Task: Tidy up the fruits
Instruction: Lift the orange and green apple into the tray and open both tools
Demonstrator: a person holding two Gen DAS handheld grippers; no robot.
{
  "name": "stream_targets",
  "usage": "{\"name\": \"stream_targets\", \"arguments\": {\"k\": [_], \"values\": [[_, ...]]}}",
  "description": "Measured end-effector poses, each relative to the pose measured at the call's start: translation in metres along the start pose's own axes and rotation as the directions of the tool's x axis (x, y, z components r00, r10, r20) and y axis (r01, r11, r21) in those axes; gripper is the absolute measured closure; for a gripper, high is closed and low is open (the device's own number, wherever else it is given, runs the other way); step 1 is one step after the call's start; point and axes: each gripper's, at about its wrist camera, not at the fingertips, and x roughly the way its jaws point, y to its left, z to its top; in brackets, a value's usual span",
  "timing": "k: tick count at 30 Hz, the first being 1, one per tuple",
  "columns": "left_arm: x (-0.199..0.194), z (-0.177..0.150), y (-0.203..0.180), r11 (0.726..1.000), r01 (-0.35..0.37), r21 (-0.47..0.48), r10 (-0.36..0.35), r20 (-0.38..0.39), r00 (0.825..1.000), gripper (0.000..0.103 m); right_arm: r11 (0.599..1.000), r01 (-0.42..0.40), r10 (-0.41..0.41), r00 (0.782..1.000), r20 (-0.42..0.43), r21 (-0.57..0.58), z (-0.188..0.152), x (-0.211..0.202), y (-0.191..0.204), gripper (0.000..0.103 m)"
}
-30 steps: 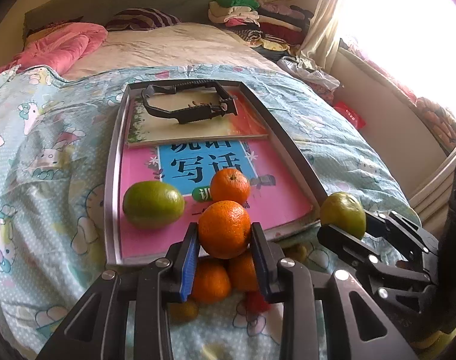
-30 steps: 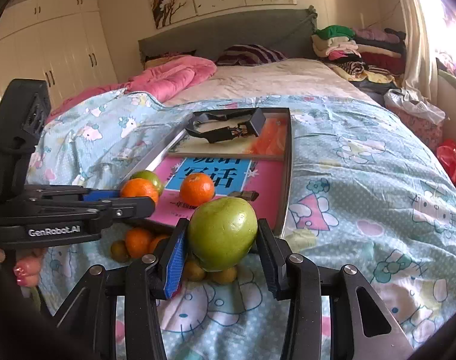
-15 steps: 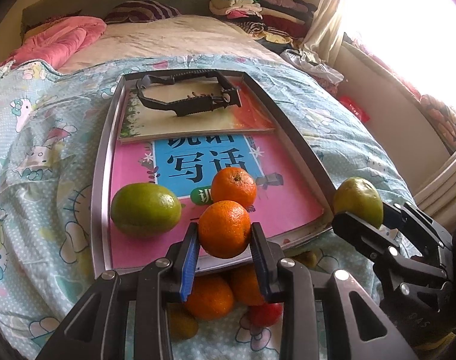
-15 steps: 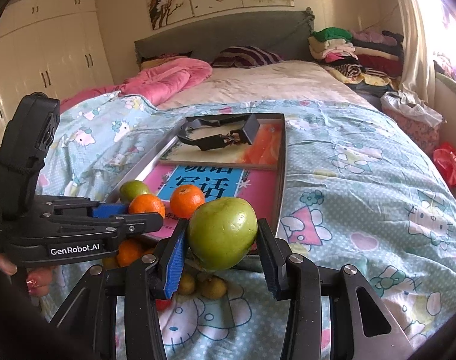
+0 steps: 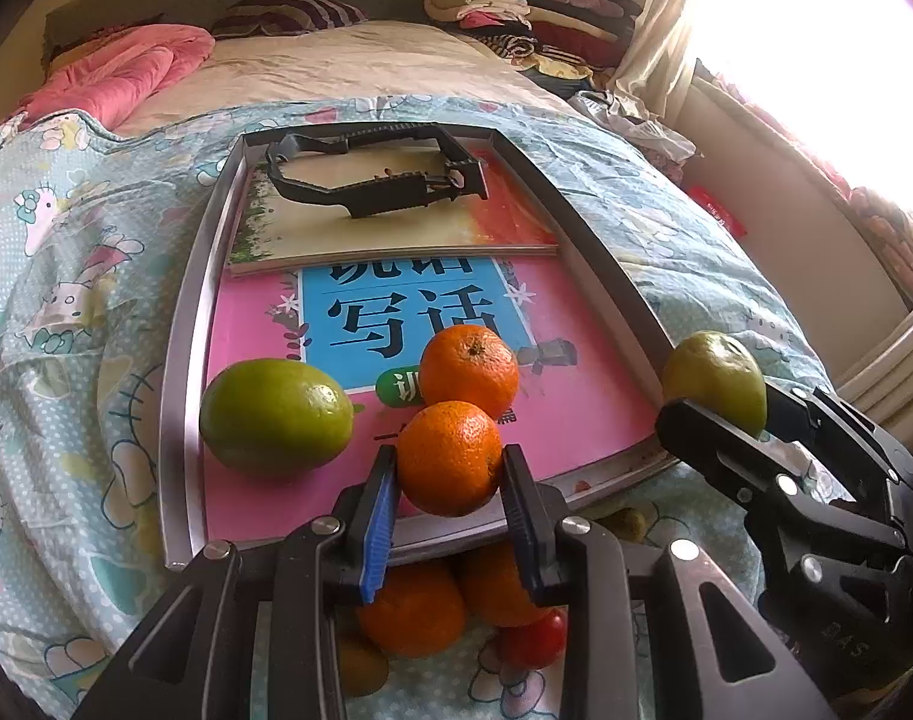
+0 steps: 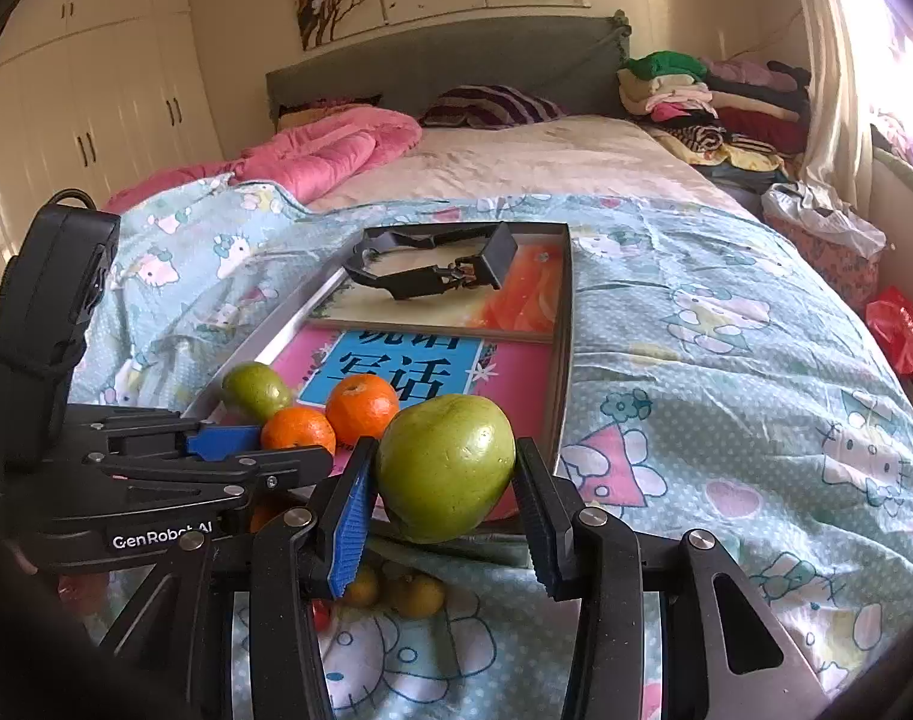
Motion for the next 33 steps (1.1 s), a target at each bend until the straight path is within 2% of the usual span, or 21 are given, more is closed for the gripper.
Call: {"name": "stream_targets", "arguments": {"k": [12,26,33], "values": [[0.005,-0.001,0.013,0.999,-0.017,-0.029,0.018,0.005,1.000,0.069,1.000,0.023,-0.024,0.998,-0.060,-0.017,0.002,0.018,-0.001,0.057],[0.006,-0.002,0.013,0.999,-0.022,-0.024,0.022,0.011,1.000,0.069,0.997,0.009,-0.019,0.993,-0.117,-0.082,0.004,0.043,0.009,0.057],[0.006,-0.002,0.013,1.000,-0.021,-0.023,0.021,0.011,1.000,0.069,0.998,0.010,-0.019,0.991,-0.131,-0.069,0.004,0.047,0.008,0.056]]}}
